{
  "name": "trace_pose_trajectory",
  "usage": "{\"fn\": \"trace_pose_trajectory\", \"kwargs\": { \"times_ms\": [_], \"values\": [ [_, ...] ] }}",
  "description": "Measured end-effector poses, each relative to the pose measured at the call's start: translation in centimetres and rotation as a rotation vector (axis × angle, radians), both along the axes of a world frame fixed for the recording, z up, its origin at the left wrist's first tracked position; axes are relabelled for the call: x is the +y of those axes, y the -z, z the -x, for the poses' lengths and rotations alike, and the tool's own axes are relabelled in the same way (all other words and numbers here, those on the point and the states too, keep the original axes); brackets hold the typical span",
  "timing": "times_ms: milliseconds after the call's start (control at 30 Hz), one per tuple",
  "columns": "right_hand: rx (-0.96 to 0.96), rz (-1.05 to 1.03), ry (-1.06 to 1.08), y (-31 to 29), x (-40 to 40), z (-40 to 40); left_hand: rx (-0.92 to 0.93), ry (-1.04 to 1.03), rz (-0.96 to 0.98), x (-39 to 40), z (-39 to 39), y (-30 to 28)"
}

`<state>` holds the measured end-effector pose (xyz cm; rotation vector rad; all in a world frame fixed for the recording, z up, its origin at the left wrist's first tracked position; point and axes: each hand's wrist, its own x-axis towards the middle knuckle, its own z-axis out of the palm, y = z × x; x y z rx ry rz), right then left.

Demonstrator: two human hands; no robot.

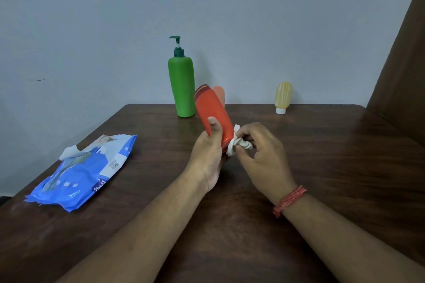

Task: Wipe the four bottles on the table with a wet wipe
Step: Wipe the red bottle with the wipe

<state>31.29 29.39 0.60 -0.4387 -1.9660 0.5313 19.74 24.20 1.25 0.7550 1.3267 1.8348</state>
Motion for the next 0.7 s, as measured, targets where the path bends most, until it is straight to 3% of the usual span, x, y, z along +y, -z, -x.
{"fn": "trace_pose_trajectory", "kwargs": {
  "times_ms": [367, 567, 700],
  "values": [
    [-0.006, 0.121, -0.054, 0.7, 0.5, 0.1, 0.039, -0.072, -0.04, 0.1, 1.0, 0.5],
    [0.023, 0.001, -0.059, 0.1, -0.1, 0.0, -0.24, 0.071, -0.121, -0.1, 1.0, -0.2],
    [0.006, -0.109, -0.043, 0.0, -0.3, 0.0, -0.306, 0.117, -0.129, -0.2, 0.8, -0.2]
  ]
}}
